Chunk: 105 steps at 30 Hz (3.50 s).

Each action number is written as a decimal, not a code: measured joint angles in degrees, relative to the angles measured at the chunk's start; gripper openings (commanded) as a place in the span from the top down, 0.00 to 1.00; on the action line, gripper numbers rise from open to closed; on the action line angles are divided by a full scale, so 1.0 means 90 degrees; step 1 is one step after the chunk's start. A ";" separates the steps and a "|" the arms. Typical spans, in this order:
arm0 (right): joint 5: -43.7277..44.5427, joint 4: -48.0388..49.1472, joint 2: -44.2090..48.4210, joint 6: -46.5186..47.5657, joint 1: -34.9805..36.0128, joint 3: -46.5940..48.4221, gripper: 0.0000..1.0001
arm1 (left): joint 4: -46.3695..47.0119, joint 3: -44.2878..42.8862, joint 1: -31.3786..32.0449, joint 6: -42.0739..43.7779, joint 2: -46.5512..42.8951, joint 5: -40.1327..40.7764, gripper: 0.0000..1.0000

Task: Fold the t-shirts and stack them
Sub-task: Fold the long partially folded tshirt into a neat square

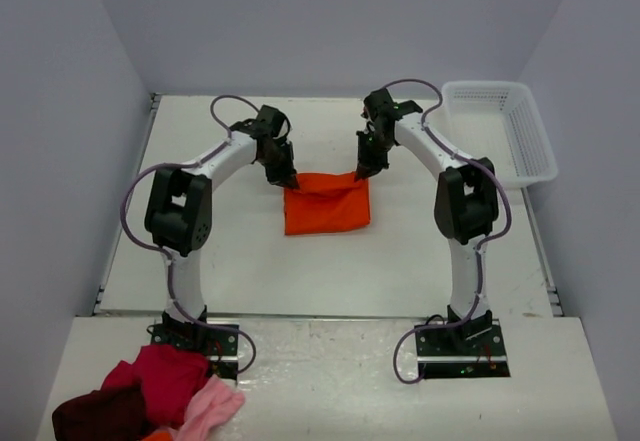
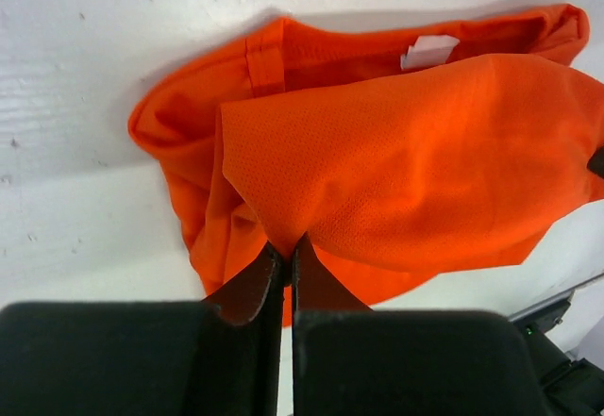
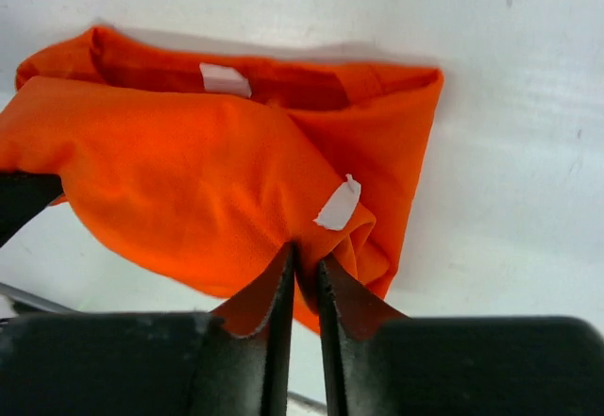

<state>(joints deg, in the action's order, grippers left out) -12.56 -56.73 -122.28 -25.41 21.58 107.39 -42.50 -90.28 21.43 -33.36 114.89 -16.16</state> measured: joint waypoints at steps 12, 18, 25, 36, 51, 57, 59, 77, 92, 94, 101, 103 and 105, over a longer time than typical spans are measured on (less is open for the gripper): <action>-0.0029 -0.0087 -0.0967 0.0444 -0.0112 0.1494 0.19 | 0.0867 -0.0027 -0.0168 0.0032 0.0172 0.0685 0.81; 0.0104 -0.0070 -0.0483 0.0542 -0.0126 0.1710 0.17 | 0.1197 0.0007 -0.0036 0.0311 -0.0974 0.1564 0.31; -0.0124 -0.0124 0.0731 0.0529 0.0036 0.0644 1.00 | 0.1192 -0.0044 0.0418 0.0306 -0.1991 0.1792 1.00; -0.1345 0.0498 0.1061 0.0073 0.0437 -0.0857 1.00 | 0.1489 0.0393 0.0889 -0.0226 -0.0566 -0.0019 1.00; -0.1865 0.1452 0.0270 -0.0413 0.0476 -0.1814 1.00 | 0.2047 0.0112 0.0843 -0.0342 0.0228 -0.0673 1.00; -0.1707 0.1581 0.0029 -0.0534 0.0476 -0.2042 1.00 | 0.2239 -0.0170 0.0651 -0.0335 0.0789 -0.0784 1.00; -0.1651 0.1605 0.0027 -0.0576 0.0476 -0.2045 1.00 | 0.2341 -0.0216 0.0563 -0.0335 0.0974 -0.0860 1.00; -0.1331 0.1734 0.0027 -0.0726 0.0476 -0.2392 1.00 | 0.2606 -0.1676 -0.0282 0.0007 0.1972 -0.1112 1.00; -0.1078 0.0879 0.0393 -0.0517 0.0651 -0.0809 1.00 | 0.1819 -0.0248 -0.0296 0.0697 0.0255 -0.0253 1.00; -0.1054 0.0753 0.0362 -0.0478 0.0653 -0.0260 1.00 | 0.1814 -0.0231 -0.0296 0.0736 0.0100 -0.0189 1.00; -0.1049 0.0532 -0.0695 -0.0333 0.0551 0.1603 1.00 | 0.1710 -0.0228 -0.0296 0.0777 0.0051 -0.0185 1.00; -0.1052 0.0520 -0.1022 -0.0318 0.0500 0.1637 1.00 | 0.1712 -0.0158 -0.0294 0.0770 0.0007 -0.0236 1.00; -0.1056 0.0517 -0.1294 -0.0301 0.0457 0.1581 1.00 | 0.1705 0.0029 -0.0282 0.0765 -0.0124 -0.0289 1.00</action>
<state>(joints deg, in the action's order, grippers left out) -22.06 -52.07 -133.93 -28.12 25.69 121.62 -27.16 -90.02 18.90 -26.48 113.78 -18.76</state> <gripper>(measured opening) 0.003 0.002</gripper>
